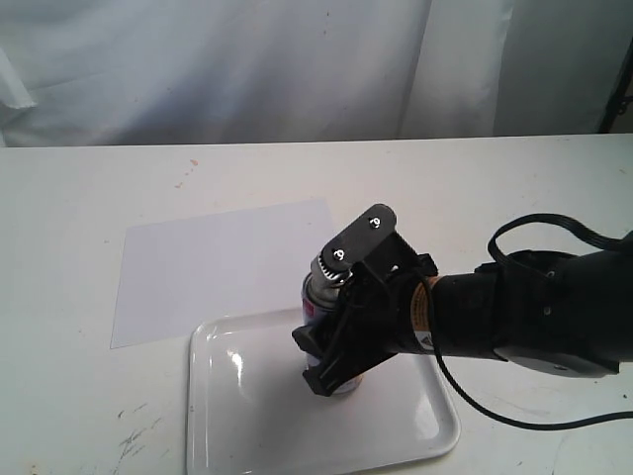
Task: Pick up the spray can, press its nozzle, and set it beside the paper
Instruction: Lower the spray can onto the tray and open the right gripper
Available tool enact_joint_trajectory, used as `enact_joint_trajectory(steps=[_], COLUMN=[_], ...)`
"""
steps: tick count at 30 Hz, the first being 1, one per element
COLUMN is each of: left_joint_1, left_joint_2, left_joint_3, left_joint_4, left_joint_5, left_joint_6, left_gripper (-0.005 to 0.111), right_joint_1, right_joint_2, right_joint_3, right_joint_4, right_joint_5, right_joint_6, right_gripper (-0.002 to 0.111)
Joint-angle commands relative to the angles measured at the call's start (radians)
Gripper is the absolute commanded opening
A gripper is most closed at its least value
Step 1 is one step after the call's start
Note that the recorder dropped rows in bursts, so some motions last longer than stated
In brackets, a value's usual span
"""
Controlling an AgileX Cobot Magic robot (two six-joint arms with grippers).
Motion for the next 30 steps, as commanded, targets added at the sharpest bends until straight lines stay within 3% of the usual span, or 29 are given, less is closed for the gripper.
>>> enact_joint_trajectory(steps=[1,5,8,11,17,19,30], left_joint_1=[-0.007,-0.007,-0.007,-0.007,-0.007,-0.007,-0.007], left_joint_2=[-0.004,-0.004,-0.004,-0.004,-0.004,-0.004,-0.004], left_joint_3=[0.003,0.003,0.003,0.003,0.003,0.003,0.003], left_joint_4=[-0.001,-0.001,-0.001,-0.001,0.011,0.014,0.014], left_joint_5=[0.003,0.003,0.003,0.003,0.003,0.003,0.003], left_joint_6=[0.001,0.001,0.001,0.003,0.005,0.005,0.007], left_gripper=[0.0,0.0,0.0,0.0,0.0,0.0,0.0], right_joint_1=[0.002,0.002,0.002,0.002,0.002,0.002,0.004], right_joint_2=[-0.007,-0.007,-0.007,-0.007,-0.007,-0.007,-0.07], right_joint_3=[0.0,0.0,0.0,0.0,0.0,0.0,0.0], right_joint_4=[0.015,0.017,0.014,0.014,0.032,0.046,0.042], right_joint_5=[-0.026,-0.03,-0.034,-0.034,-0.034,-0.033,-0.03], right_joint_6=[-0.022,-0.022,-0.024,-0.029,0.017,0.019,0.02], right_gripper=[0.0,0.002,0.011,0.028,0.076,0.085,0.088])
